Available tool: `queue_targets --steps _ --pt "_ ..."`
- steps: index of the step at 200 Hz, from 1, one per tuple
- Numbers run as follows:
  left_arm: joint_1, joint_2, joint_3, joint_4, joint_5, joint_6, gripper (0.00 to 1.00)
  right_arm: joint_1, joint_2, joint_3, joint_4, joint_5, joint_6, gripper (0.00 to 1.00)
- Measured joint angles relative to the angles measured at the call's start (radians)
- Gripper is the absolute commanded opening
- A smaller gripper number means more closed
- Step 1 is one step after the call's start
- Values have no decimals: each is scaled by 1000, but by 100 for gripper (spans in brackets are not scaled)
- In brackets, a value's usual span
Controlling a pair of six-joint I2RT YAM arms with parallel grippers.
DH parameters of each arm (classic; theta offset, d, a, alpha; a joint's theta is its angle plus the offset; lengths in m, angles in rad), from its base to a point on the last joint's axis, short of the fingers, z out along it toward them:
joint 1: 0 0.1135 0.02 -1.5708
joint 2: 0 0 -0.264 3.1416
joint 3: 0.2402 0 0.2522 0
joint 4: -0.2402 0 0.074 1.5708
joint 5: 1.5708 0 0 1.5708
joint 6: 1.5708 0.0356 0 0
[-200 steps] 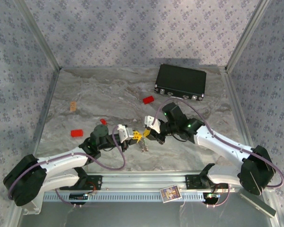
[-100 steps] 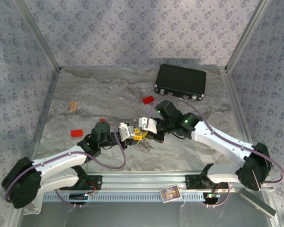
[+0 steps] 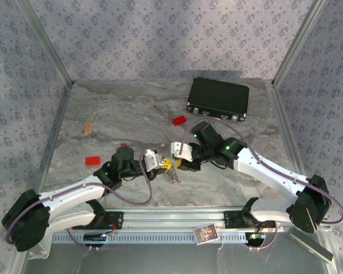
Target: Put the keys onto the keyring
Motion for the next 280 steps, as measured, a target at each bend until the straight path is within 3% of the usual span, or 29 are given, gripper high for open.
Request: queue_targets --steps 63,106,140,238,255,280 --pt "0 -4 -67 123 -11 -43 0 -24 -12 -113 125 -69 109 25" --pt "0 -4 -70 161 -11 -56 0 -32 -11 -117 160 -100 132 16" --pt "0 -4 -71 173 -11 -58 0 -40 0 -117 163 -121 132 0" --pt "0 -5 -83 193 16 -64 0 -47 84 -73 152 -173 112 0" --pt "0 -5 -83 193 16 -64 0 -51 81 -73 144 -172 108 18" --pt "0 -5 -83 193 16 -64 0 -70 45 -82 137 -168 103 28"
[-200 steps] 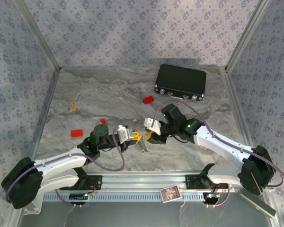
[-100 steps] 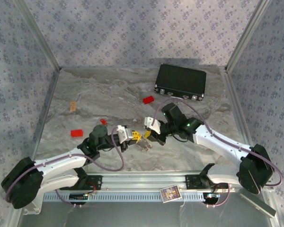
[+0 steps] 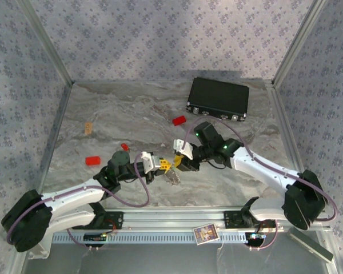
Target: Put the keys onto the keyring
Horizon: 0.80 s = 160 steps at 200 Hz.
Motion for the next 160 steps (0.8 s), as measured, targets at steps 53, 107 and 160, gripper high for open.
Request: queue_targets --steps 53,107,160 --pt "0 5 0 9 7 -1 0 -4 -71 -45 20 2 3 34" --pt "0 5 0 56 15 -13 0 13 -69 -109 93 34 21 38" --pt "2 5 0 111 18 -45 0 30 -48 -161 234 14 68 41"
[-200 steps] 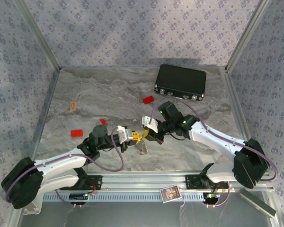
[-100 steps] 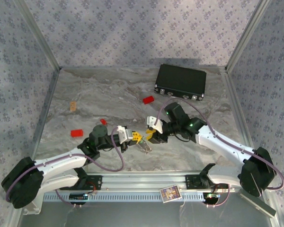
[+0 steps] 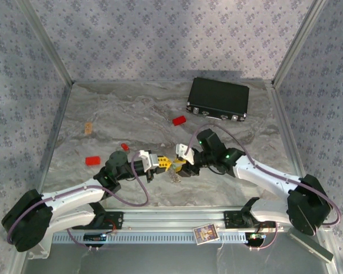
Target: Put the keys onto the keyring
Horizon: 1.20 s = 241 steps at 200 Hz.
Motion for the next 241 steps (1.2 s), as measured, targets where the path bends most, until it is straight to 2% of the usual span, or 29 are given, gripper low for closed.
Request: queue_targets --steps 122,167,214,241 --pt "6 0 -15 76 0 -39 0 3 39 -92 280 -69 93 37" --pt "9 0 -22 99 0 -52 0 -3 15 -117 336 -90 113 22" --pt "14 0 -28 106 0 -61 0 -6 -3 -122 362 -106 120 1" --pt "14 0 -28 106 0 -61 0 -10 -4 -123 359 -108 121 0"
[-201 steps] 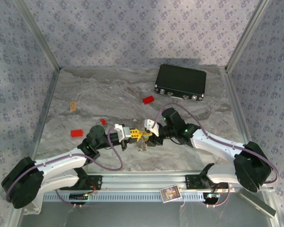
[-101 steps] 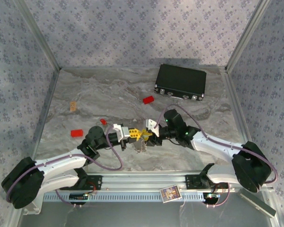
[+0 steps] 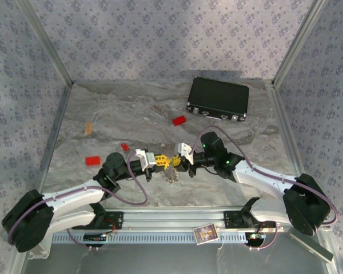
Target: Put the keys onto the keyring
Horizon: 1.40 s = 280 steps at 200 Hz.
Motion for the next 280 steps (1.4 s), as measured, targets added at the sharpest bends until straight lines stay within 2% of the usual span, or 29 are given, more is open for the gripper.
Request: queue_targets --steps 42,95,145,200,245,280 --pt "5 -5 0 -11 -4 1 0 -12 -36 2 -66 37 -29 0" --pt "5 -23 0 -116 -16 29 0 -11 -91 89 -285 149 -106 0" --pt "5 -21 4 -121 -22 39 0 18 -109 174 -446 225 -168 0" --pt "5 -21 5 -136 -31 48 34 50 -112 212 -522 296 -193 0" --pt "6 -42 5 -147 -55 45 50 53 -112 228 -571 365 -211 0" --pt "6 -161 5 -203 -130 56 60 49 -111 263 -621 420 -233 0"
